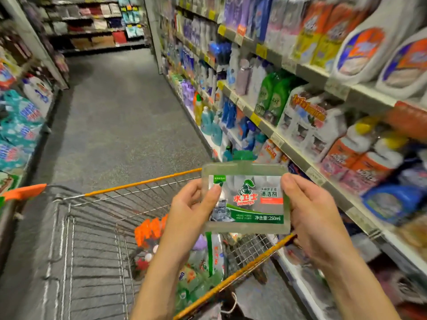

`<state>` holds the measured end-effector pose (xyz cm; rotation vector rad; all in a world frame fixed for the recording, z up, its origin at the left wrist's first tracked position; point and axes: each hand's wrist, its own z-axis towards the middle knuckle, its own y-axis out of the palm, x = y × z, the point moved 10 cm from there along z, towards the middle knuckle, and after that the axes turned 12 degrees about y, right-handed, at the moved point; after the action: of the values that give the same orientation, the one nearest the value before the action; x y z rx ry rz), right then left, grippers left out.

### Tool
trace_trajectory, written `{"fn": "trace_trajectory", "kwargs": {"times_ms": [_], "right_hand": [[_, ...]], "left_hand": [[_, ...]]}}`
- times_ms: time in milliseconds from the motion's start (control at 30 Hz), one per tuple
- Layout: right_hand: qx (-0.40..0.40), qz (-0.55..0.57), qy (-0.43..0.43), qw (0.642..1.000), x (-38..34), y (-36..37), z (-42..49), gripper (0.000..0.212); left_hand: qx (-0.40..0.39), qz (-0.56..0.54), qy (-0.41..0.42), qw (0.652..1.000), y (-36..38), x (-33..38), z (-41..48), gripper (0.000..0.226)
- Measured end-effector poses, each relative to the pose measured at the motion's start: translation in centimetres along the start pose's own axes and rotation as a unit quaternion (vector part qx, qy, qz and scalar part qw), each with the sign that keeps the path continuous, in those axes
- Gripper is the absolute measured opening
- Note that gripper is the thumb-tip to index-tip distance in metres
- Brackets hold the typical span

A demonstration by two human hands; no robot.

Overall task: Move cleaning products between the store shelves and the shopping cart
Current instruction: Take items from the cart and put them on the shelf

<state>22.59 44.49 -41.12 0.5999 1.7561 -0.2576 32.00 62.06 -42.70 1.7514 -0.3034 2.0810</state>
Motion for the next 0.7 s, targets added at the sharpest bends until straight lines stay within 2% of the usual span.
{"fn": "trace_trajectory", "kwargs": {"times_ms": [333,367,433,700], "right_hand": [[0.173,0.04,-0.053,0.983,-0.5,-7.4,-13.6,0.032],[0.215,0.049,-0.076,0.972,-1.0,-9.8,-17.5,0.031],[0.215,0.045,-0.078,0.972,-0.9,-10.5,-18.6,0.03],[0.366,0.063,-0.142,0.918,-1.7,-19.2,-33.4,0.031]], "left_hand": [[-0.214,-0.055,0.04,0.974,8.3,4.2,-5.7,0.032],[-0.263,-0.066,0.039,0.962,11.7,5.0,-7.6,0.032],[-0.272,-0.074,0.035,0.959,12.7,5.2,-8.1,0.03],[-0.424,-0.12,0.052,0.896,25.4,9.5,-17.2,0.024]]}}
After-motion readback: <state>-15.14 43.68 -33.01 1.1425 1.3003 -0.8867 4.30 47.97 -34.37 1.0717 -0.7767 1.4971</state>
